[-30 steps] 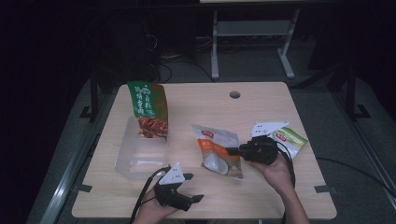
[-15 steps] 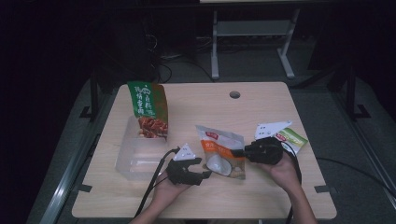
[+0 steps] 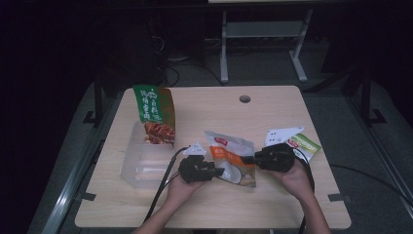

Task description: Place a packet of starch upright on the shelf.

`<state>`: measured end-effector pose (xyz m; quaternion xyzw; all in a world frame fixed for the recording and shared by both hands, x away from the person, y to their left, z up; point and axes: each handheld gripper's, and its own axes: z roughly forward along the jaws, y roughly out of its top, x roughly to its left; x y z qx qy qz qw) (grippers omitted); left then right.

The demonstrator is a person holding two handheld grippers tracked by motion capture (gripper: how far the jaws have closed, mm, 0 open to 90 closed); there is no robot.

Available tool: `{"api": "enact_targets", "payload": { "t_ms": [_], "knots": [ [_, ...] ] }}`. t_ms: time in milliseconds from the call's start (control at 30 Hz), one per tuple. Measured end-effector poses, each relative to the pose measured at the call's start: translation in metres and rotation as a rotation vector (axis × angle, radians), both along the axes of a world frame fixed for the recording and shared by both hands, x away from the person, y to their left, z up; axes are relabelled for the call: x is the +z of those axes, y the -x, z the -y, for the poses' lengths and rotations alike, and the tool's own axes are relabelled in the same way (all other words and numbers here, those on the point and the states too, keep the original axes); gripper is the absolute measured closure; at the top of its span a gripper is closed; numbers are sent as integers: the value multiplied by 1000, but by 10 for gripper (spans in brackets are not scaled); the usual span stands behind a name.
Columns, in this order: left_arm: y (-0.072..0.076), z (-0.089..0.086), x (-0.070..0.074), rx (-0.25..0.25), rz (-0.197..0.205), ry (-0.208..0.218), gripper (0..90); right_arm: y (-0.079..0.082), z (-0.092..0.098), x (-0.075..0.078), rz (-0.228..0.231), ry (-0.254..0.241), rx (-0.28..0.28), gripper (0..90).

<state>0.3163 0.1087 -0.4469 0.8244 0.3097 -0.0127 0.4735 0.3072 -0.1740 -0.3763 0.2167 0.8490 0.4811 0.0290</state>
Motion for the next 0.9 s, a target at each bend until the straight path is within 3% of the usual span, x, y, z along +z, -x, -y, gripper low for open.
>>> {"api": "enact_targets", "payload": {
  "t_ms": [33, 67, 267, 367, 567, 633, 833, 900],
  "knots": [
    [0, -2, 2, 3, -5, 12, 780, -1, 1, -1, 4, 2, -13, 893],
    [0, -2, 2, 3, -5, 12, 810, -1, 1, -1, 4, 2, -13, 893],
    [4, -3, 6, -2, 37, -7, 886, -2, 1, -2, 7, -4, -40, 889],
    [11, 0, 8, 7, 84, -31, 891, -3, 1, -4, -8, -1, -54, 850],
    [18, -3, 7, 23, 103, -24, 891, -6, -3, -12, -29, 28, -68, 794],
    [21, -5, 6, 24, 105, -17, 890, -6, -8, -16, -60, 37, -66, 752],
    [28, -8, 6, 18, 114, -20, 889, -6, -22, -19, -78, 61, -51, 760],
    [30, -9, 6, 14, 120, -28, 886, -6, -26, -20, -73, 70, -43, 817]
  ]
}}
